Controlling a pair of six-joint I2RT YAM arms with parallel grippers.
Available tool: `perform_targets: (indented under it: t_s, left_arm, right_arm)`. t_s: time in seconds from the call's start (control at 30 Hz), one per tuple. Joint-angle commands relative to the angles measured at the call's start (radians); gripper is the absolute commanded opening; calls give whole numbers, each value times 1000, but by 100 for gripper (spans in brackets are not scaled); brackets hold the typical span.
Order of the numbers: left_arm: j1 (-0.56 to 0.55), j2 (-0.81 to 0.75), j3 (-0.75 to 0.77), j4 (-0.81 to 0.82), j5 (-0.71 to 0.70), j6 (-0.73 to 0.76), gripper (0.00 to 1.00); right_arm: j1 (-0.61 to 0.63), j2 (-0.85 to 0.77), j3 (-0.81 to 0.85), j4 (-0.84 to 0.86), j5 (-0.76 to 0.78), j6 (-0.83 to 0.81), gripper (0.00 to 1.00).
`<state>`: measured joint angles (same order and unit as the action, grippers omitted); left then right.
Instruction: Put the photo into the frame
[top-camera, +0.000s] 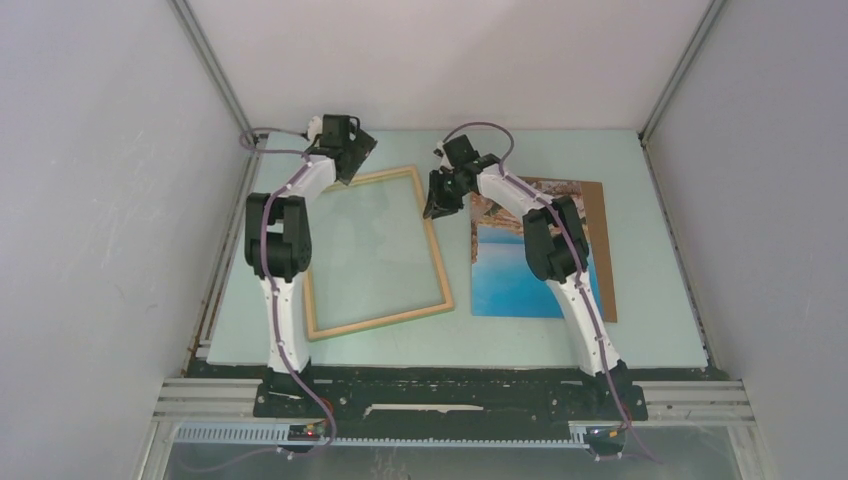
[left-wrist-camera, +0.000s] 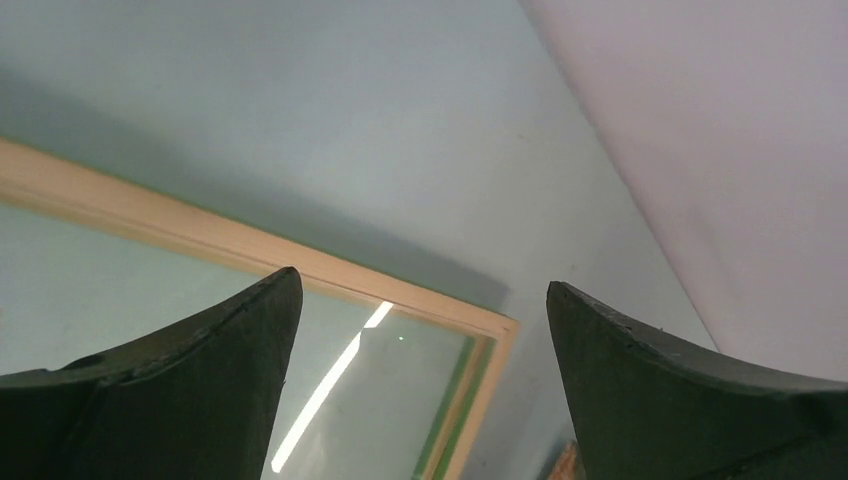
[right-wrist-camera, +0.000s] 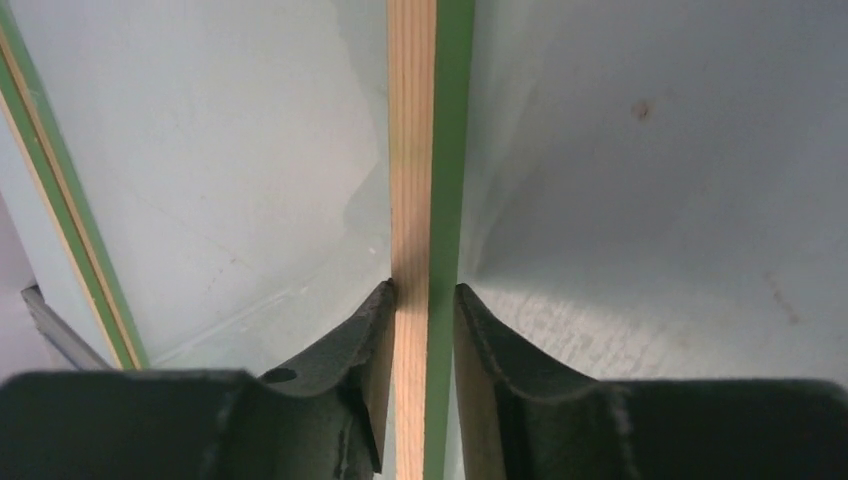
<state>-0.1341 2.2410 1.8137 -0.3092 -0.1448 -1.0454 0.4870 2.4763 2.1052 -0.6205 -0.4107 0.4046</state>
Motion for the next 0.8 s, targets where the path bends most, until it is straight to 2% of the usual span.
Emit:
perform_targets:
  t_s: [0.0,0.07,0.13,0.2,0.3,0.43,0.53,0.63,0.7,0.77]
  left_arm:
    - [3,-246,-76,238,76,275,100]
    - [19,-337,-142,231,99,313,100]
    - [24,-457,-262,219,88,354,100]
    - [39,-579,-400,202,68,359,100]
    - [88,-747,-566,121,64,324,100]
    - [131,-908,-709,-70,34,338,100]
    - [145,-1042,-798,-194,23,461,100]
    - [83,-1178,-917,-192,178,539,97]
    - [53,-1255,-989,-203,274,533,96]
    - [25,-1342,-1055,-207,316,522,97]
  right_arm:
    - [-17,64,169,-92,74,-58,41]
    - [-23,61,230,-173,91,-72,55]
    - [-22,3,203,-205,121,-84,68]
    - [-13,-92,103,-177,143,-82,81]
    - [2,-249,-80,-124,128,-42,90]
    - [55,-486,-392,-4,26,20,91]
    - [112,-650,-670,123,-60,72,91]
    - [131,-768,-859,210,-150,126,86]
    - [135,-822,-947,248,-187,154,81]
    - [137,-864,-1014,265,-191,170,80]
